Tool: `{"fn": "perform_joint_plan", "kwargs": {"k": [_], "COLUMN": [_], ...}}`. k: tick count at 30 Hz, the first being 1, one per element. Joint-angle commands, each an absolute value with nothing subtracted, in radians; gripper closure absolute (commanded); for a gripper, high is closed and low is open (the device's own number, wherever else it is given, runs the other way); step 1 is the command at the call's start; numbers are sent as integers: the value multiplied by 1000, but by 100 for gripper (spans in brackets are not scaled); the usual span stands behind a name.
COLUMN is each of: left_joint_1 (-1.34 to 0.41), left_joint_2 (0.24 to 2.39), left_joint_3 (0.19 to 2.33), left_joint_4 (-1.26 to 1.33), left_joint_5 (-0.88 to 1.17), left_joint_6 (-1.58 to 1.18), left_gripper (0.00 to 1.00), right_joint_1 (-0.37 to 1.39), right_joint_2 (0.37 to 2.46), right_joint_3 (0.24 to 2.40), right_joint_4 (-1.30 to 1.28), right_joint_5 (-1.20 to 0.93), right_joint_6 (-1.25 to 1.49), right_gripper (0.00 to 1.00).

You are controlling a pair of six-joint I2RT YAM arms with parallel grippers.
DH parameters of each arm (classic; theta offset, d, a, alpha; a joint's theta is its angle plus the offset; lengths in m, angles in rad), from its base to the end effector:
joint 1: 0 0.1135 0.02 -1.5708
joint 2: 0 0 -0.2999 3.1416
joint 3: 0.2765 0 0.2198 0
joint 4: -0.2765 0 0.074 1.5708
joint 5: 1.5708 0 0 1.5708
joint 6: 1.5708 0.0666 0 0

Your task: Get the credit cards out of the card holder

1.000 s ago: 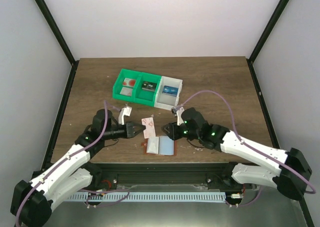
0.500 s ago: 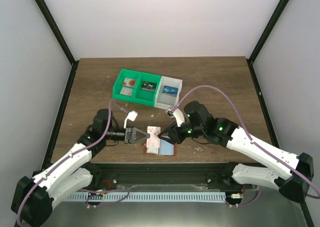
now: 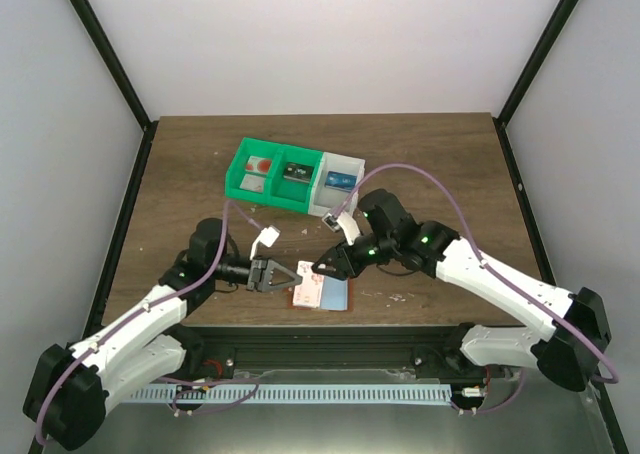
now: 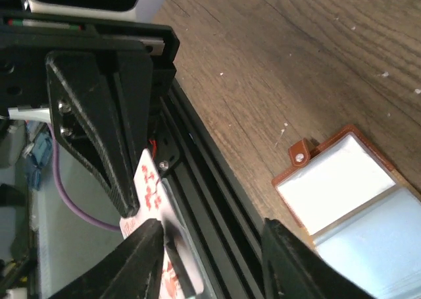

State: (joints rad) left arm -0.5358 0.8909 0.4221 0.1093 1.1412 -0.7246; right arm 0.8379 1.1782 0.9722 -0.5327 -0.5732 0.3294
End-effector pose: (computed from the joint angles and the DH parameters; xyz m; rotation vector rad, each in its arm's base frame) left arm 0.0916 -0.1248 0.2689 0.7018 2.0910 -1.8676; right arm 0.1207 0.1881 0.3186 -0.9355 2.3171 1.2127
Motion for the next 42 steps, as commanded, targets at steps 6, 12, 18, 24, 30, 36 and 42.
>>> {"fn": "perform_joint_plan", "kwargs": {"k": [6,12,18,24,30,36,42], "left_joint_1": [-543,-543,-534,-525,-523,-523,-523], "left_joint_2": [909,914,895,765,645,556,519], "left_joint_3": [405,413,420,339,312,247,230], "left_joint_4": [176,156,194,321,351,439,478], "left_joint_5": [1189,1142,1020,798,632,488,414], "left_joint_6": [-730,-727,-849,-1064,-1183,-1358,-1402], "left_gripper": [100,90,37,20,17,17,23], "right_joint_1": [795,788,781,773,774,773,773], "right_joint_2": [1178,1162,1131,1092,1073,1109,1154], "right_joint_3": [979,916,874,827,734,701,690], "right_joint_4": [-463,-394,-303,-115,170,399,494], "right_joint_5": [-736,-791,-714,-628,-541,-421,-307], "right_joint_6": [290,336,442,645,922,1133,1225], "right_gripper": [87,99,99,100,100,99,100]}}
